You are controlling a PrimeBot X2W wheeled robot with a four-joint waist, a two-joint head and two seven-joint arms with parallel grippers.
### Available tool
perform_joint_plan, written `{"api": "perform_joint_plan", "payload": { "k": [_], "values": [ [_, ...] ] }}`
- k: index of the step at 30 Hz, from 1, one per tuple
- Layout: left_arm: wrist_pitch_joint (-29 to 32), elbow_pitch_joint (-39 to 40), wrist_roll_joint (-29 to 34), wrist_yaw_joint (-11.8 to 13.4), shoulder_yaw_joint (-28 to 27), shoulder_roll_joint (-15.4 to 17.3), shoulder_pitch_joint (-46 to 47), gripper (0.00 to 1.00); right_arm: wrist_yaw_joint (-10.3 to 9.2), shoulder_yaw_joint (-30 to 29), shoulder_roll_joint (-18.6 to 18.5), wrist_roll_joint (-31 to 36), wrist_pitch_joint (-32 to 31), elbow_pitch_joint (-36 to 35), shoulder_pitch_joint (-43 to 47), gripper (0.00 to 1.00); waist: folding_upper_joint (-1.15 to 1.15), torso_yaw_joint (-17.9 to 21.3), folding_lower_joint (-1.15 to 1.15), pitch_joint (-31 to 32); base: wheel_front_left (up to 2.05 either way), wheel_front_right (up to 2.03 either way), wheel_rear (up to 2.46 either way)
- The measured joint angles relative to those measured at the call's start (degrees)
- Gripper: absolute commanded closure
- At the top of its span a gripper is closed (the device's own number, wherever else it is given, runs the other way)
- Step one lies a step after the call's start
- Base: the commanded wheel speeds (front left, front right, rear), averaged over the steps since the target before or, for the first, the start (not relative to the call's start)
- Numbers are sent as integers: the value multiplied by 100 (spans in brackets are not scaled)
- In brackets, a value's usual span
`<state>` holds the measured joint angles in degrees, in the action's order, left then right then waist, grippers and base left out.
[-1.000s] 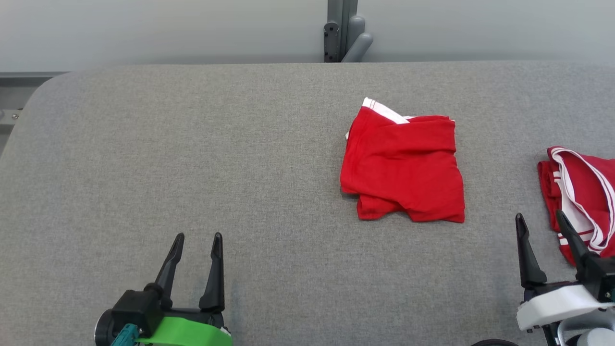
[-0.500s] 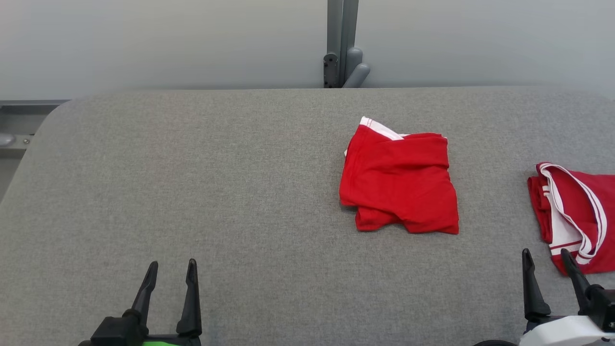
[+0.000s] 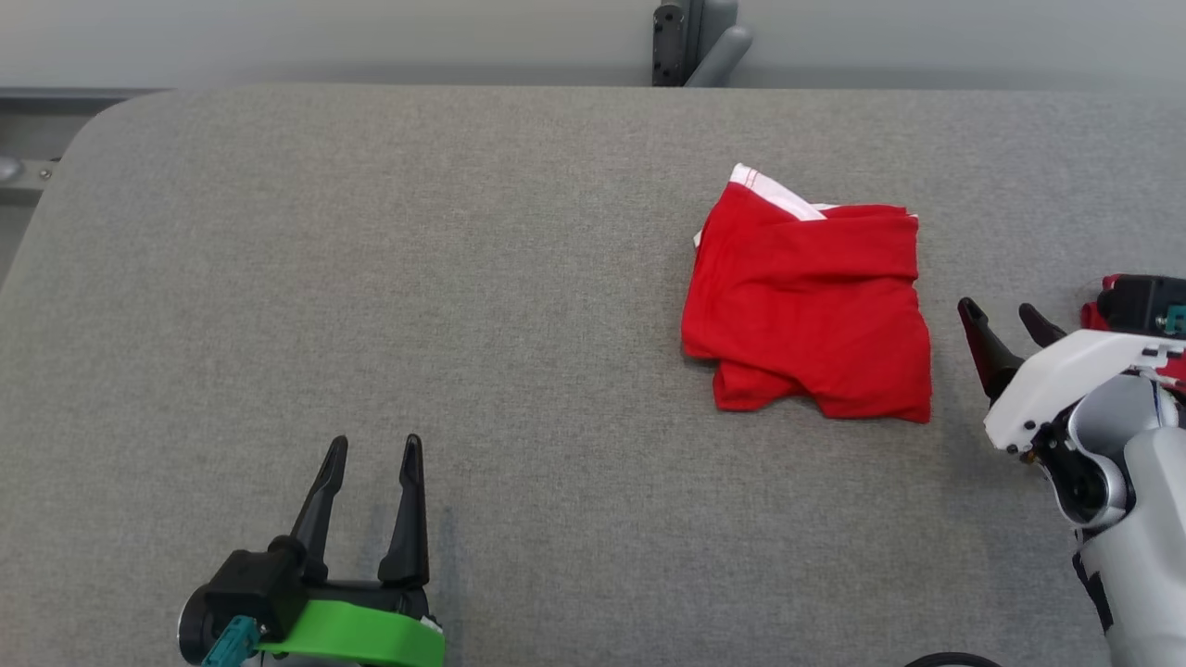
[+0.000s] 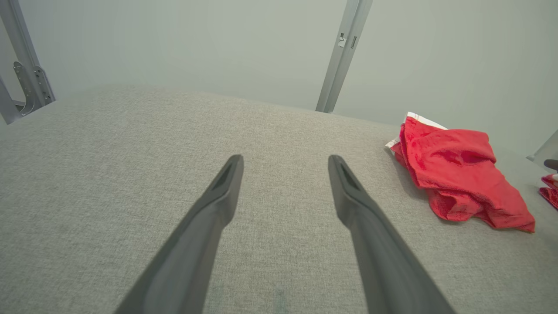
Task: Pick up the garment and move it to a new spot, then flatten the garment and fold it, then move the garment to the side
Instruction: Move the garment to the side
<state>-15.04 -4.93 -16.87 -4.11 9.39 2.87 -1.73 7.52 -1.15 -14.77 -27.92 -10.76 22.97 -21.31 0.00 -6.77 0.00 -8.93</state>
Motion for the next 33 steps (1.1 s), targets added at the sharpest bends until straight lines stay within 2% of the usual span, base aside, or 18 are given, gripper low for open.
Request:
{"api": "perform_joint_plan", "payload": {
  "k": [3,5,7,12,13,14,18,22,27,33],
  "values": [
    [0,-40,-65,10,74,1,124,0,-1,-30,-2,-104,-361,547,-448,0,0,-124,0,-178,0,0,0],
    [0,-45,-88,31,145,1,201,0,-2,23,27,-164,-461,821,-641,0,0,-240,0,-260,0,0,0],
    [-1,-40,-123,48,192,0,252,0,-3,0,171,-492,-533,1080,-792,0,0,-367,0,-321,0,0,0],
    [-1,-14,-192,116,257,1,326,0,-4,103,149,-816,-609,1612,-1001,0,0,-624,0,-446,0,0,0],
    [0,-16,-207,134,263,1,330,0,-4,120,143,-884,-623,1673,-1043,67,0,-658,0,-463,0,0,0],
    [0,-13,-218,160,264,1,330,0,-4,115,133,-960,-598,1719,-1092,100,0,-681,0,-479,0,0,0],
    [-1,13,-218,170,208,1,307,0,-4,305,138,-1257,-588,1693,-1156,100,0,-622,0,-500,0,0,0],
    [-1,32,-198,167,144,0,241,0,-4,553,2,-1464,-652,1310,-1126,100,0,-410,0,-497,0,0,0],
    [-1,63,-135,152,66,-1,238,0,-4,717,-534,-1641,-1150,570,-851,100,0,28,0,-475,0,0,0],
    [-1,66,-36,54,35,-2,382,0,-4,331,-1318,-1637,-2121,-232,-627,100,0,591,0,-494,0,0,0]
  ]
}}
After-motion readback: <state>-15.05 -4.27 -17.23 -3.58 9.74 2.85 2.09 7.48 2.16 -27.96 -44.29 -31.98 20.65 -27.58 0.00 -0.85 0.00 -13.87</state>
